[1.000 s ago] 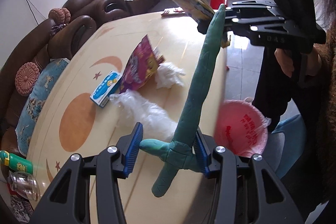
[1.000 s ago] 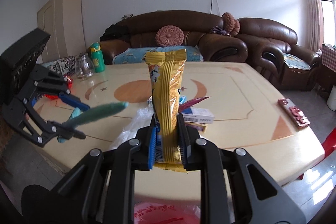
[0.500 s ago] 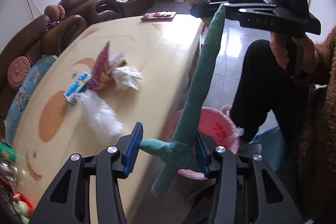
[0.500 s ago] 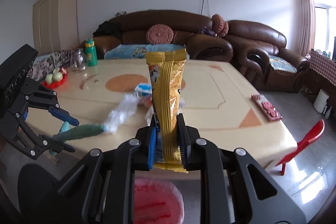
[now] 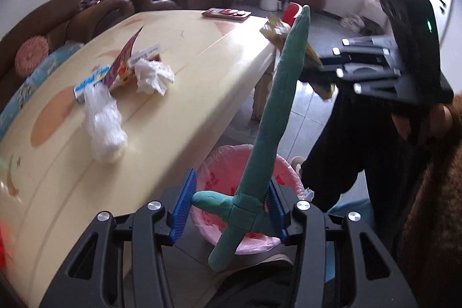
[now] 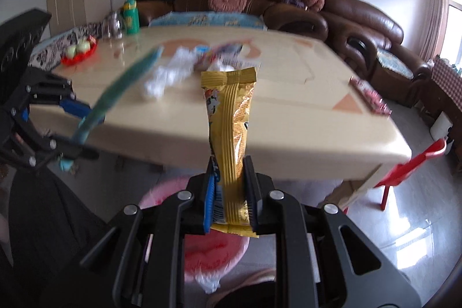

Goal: Collect trash
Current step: 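Carry the green sword and yellow wrapper down over the pink trash bin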

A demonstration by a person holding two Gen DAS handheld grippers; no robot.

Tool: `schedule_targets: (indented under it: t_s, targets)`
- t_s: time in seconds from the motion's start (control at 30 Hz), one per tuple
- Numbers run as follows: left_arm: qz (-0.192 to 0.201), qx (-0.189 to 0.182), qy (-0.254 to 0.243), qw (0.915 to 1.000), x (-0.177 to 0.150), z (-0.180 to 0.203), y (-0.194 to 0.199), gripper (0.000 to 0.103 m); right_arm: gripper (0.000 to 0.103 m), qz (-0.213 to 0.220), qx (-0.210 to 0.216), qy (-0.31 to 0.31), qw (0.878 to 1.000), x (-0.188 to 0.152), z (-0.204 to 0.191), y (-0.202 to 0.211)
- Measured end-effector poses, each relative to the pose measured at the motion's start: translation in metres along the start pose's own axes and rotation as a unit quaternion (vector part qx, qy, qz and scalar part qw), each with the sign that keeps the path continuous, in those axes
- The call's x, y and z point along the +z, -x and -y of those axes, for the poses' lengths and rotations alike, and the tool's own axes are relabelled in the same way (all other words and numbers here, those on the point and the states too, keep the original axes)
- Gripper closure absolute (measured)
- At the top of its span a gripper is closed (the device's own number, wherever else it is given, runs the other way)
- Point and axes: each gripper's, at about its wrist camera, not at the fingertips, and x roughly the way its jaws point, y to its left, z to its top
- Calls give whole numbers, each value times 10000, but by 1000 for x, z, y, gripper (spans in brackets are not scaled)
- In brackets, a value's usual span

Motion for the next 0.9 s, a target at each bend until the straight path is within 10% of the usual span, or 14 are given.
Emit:
schedule_targets:
  t_s: [0.47,0.9]
  targets:
    - [-310,-236,1073,9935,-33,-5,-65,57,84,-889,254,115,9957,-52,-17,-61]
    - [-856,-221,2622,9610,-68,-12,-151,57,84,-1688,412,176,9846,-88,-23,-128]
